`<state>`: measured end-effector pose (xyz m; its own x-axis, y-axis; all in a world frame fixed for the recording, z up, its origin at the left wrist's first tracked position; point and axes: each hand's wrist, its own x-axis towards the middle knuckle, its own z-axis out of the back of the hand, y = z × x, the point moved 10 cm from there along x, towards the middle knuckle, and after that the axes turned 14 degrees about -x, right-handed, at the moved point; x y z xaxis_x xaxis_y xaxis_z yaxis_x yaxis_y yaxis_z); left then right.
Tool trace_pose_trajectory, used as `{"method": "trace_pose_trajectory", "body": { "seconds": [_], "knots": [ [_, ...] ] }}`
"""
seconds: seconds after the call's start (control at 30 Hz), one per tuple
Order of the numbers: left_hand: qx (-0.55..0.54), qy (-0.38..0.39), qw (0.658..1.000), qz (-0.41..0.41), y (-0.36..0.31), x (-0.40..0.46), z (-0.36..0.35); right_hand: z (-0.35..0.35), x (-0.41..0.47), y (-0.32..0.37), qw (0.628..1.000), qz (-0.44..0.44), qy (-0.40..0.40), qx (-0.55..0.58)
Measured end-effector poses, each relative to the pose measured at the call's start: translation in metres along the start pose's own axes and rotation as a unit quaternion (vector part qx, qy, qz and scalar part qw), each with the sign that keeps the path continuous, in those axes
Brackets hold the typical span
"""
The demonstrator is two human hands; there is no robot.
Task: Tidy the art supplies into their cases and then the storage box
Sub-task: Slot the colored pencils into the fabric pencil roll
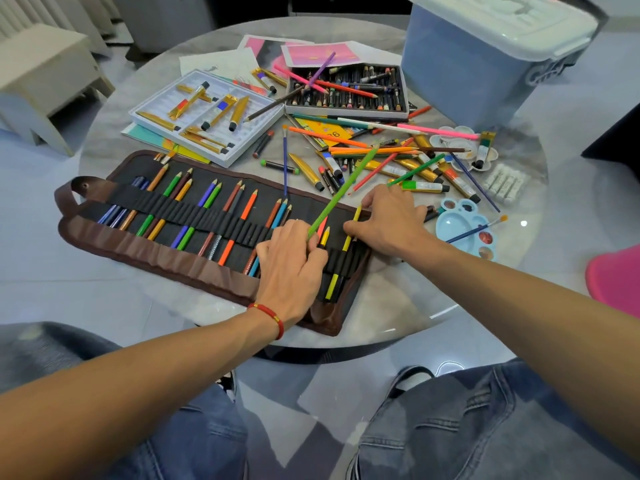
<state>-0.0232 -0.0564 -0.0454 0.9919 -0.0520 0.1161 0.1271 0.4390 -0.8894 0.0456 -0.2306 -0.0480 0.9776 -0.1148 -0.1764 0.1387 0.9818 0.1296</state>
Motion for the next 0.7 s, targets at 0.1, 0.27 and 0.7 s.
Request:
{"method": "trace_pose_trajectory", "body": {
  "seconds": [0.1,0.27,0.7],
  "knots": [
    [0.0,0.021,1.0,-0.015,-0.001,-0.002,0.0,0.004,0.004,-0.008,0.998,-0.039,-0.013,0.05],
    [0.016,0.005,1.0,-0.025,-0.004,-0.003,-0.001,0.005,0.002,0.002,0.999,-0.016,-0.02,0.032],
    [0.027,-0.018,0.999,-0.032,-0.006,-0.004,0.001,0.03,-0.042,0.048,0.945,0.2,-0.177,-0.189]
  ]
}}
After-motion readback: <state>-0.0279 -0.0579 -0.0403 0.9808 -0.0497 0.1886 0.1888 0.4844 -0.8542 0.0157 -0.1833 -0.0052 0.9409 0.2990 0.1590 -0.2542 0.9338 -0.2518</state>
